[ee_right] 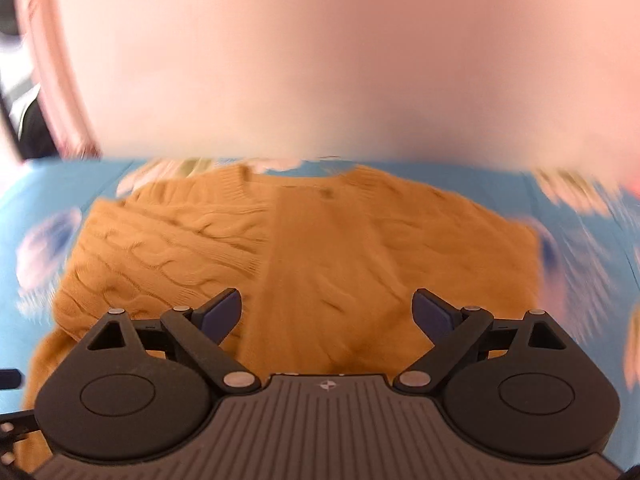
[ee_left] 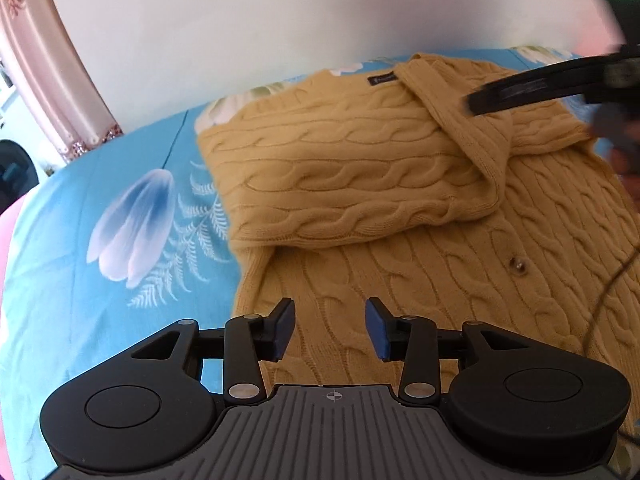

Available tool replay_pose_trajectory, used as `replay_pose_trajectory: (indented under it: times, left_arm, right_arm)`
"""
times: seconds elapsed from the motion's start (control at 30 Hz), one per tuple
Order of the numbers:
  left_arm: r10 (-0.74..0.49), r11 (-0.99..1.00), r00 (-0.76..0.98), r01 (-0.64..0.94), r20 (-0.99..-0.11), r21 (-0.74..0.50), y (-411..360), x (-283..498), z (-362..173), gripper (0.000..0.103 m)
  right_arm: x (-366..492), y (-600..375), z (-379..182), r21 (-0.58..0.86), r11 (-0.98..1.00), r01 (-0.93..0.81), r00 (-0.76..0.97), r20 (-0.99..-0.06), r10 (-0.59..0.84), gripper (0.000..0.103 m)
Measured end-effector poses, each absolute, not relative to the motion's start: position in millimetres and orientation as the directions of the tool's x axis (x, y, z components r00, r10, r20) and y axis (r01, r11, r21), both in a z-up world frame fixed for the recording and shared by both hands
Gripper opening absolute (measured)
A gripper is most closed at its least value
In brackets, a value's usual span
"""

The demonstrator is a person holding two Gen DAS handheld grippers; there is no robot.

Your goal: Fold small clothes

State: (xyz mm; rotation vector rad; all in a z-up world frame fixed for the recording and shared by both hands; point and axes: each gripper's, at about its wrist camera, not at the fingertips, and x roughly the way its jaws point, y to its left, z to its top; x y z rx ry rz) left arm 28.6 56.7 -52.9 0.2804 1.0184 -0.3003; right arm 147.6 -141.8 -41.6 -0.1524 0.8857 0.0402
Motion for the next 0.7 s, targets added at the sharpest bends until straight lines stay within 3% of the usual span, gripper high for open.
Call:
replay_pose_trajectory:
  times: [0.13, 0.2, 0.37, 0.53, 0.7]
  left_arm:
    - [-0.109, 0.923, 0.478, 0.374, -0.872, 0.09, 53, 31, -57, 0.103]
    - [-0.108, 0.922, 0.469, 0.377, -0.877, 0.088, 51, 31, -61, 0.103]
    - [-0.115, 0.924, 0.426, 0.377, -0.898, 0.06, 51, 35, -74, 0.103]
    - [-0.129, 0.928, 0.396, 0.371, -0.909, 0.03, 47, 41, -81, 0.103]
    - [-0.13, 0.923, 0.392, 0.383, -0.911, 0.033, 43, 44, -81, 0.103]
  right_arm:
    - [165, -124, -75, -0.23, 0.957, -0.177, 0.591, -0.802, -0.083, 0.089]
    - [163, -135, -76, -0.22, 0.964, -0.149, 0.595, -0.799, -0.09, 0.088]
    - [141, -207, -61, -0.037, 0.995, 0.091, 0.59, -0.803, -0.084, 0.094]
    - [91, -289, -69, 0.205, 0.892, 0.404, 0.523, -0.851, -0.042, 0.095]
    - [50, -312, -72, 0.268, 0.844, 0.465, 0.556, -0.83, -0.042, 0.094]
